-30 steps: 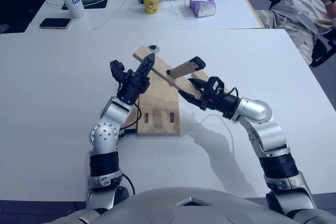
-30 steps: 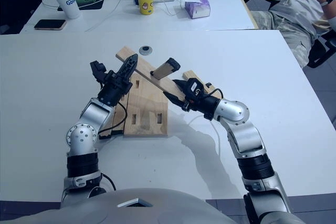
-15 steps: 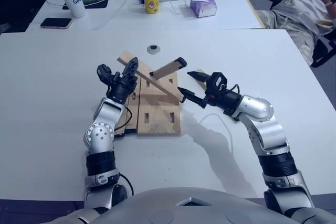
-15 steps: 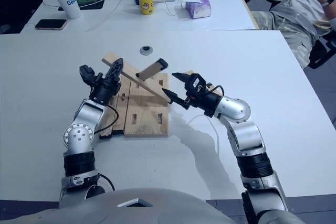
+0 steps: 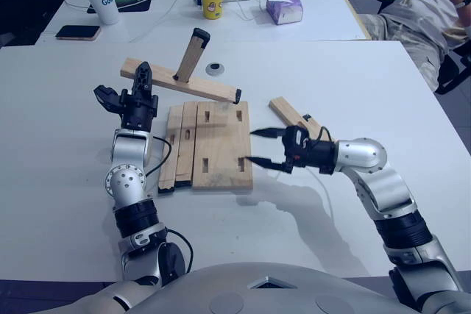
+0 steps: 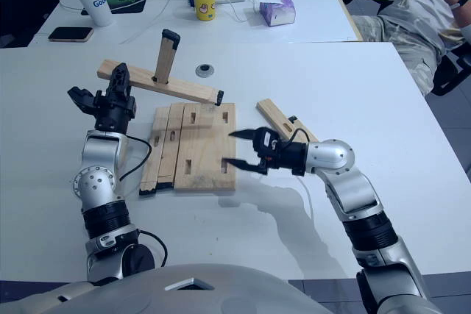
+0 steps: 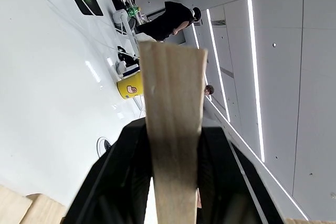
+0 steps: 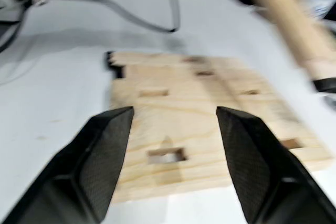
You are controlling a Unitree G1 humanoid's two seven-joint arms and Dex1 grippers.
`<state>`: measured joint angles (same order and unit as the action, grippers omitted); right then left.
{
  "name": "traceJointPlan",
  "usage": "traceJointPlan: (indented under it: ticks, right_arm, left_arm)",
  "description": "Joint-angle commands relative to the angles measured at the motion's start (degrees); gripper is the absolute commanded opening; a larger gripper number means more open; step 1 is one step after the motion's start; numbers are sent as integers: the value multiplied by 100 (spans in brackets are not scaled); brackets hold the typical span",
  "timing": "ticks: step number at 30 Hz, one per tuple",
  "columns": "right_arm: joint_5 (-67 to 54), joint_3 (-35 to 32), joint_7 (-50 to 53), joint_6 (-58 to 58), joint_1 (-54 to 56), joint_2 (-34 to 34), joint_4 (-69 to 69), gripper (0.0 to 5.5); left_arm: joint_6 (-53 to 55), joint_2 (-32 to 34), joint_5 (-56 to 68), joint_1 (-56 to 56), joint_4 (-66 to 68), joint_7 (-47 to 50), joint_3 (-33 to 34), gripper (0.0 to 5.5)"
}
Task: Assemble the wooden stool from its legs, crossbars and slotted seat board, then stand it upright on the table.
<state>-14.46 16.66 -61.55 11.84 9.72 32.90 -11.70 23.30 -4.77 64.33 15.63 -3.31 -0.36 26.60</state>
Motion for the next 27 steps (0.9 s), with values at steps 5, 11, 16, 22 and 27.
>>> traceJointPlan:
  ticks: [5, 11, 16, 22, 27]
  right_arm:
    - [373, 751, -300, 672, 269, 69, 46, 292]
    - [879, 1019, 55, 860, 351, 6, 18, 292]
    - [1193, 1194, 332, 1089, 302, -56, 21, 292]
    - [1421, 1272, 905, 1733, 535, -514, 521, 292]
    - [1572, 1139, 1434, 1764, 784, -868, 1103, 292]
  left_arm:
    - [23, 5, 2, -29, -100, 119, -86, 104]
    - [70, -9, 56, -186, -309, 234, -114, 104]
    - [139, 7, 88, -239, -373, 295, -143, 104]
    - [173, 65, 73, -185, -330, 263, -134, 104]
    - [86, 52, -6, -127, -276, 193, -154, 104]
